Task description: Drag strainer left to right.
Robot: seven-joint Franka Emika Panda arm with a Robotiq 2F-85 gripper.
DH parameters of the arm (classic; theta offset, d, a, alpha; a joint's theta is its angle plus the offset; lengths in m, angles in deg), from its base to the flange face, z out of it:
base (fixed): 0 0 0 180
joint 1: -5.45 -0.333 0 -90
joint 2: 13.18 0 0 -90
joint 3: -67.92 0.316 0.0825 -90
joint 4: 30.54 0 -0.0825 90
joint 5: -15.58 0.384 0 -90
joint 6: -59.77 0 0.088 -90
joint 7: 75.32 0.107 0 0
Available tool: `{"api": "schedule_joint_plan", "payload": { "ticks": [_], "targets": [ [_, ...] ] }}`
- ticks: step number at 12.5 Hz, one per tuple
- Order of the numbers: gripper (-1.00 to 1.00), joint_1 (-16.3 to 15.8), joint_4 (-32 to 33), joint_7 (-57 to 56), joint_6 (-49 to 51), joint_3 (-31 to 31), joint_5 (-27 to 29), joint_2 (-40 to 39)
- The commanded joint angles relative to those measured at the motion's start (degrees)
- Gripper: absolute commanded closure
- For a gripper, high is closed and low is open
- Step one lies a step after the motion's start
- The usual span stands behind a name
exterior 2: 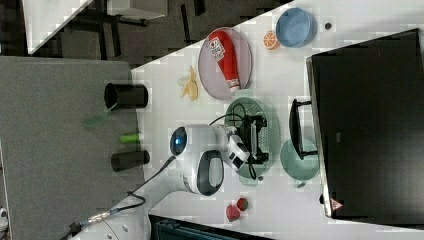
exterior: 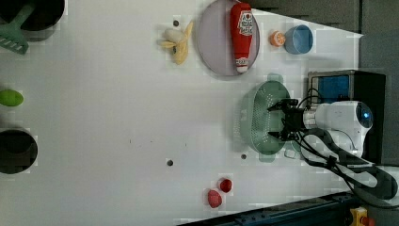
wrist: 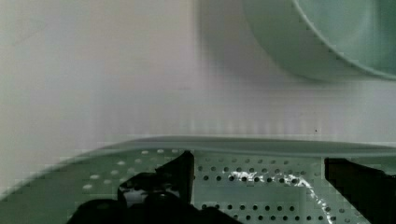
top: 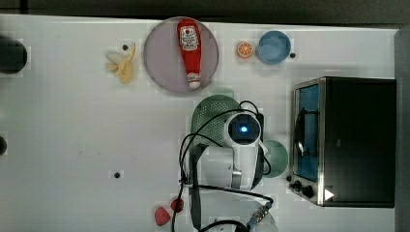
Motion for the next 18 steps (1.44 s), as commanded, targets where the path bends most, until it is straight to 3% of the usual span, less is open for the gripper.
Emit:
{"api": "schedule_joint_plan", "payload": {
  "ticks": [1, 7, 13, 18],
  "targets": [
    [-1.0, -0.05, -0.09, -5.81, -0.4, 0.07, 0.88, 1.75],
    [-1.0, -0.06, -2.33, -29.16, 13.4, 4.63, 1.01, 15.77],
    [-1.0, -0.21, -15.99, -36.45, 49.28, 5.05, 5.27, 31.99],
    [-1.0, -0.22, -25.92, -42.55, 65.1, 5.31, 6.2, 37.9]
  ]
}}
